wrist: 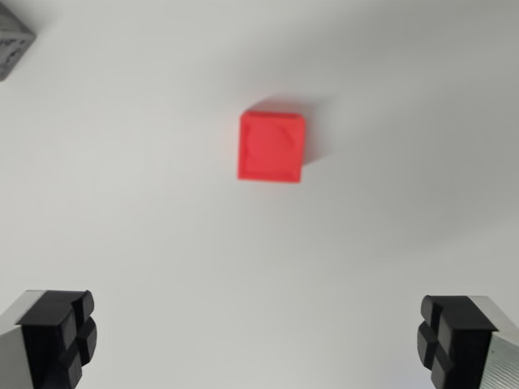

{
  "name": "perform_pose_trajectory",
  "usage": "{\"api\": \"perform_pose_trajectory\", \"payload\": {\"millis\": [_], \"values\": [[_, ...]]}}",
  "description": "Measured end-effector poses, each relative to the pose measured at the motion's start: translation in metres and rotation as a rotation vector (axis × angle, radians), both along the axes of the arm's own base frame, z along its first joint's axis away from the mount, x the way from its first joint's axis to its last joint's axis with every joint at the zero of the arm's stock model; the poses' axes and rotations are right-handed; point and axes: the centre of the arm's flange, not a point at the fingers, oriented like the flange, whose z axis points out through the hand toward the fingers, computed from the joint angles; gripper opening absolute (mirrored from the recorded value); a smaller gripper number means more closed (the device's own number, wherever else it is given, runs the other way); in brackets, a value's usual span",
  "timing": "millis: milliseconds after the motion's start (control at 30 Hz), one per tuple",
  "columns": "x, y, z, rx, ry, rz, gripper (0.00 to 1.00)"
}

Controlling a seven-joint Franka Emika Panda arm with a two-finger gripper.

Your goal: Destack cube

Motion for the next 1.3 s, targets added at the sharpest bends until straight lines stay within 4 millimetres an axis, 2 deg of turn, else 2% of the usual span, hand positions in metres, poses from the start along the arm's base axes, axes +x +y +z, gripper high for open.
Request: {"api": "perform_pose_trajectory", "payload": {"millis": [400,1300], "values": [[0.0,0.0,0.016,0.0,0.0,0.0,1.0],[0.001,0.0,0.016,0.0,0.003,0.0,1.0]]}}
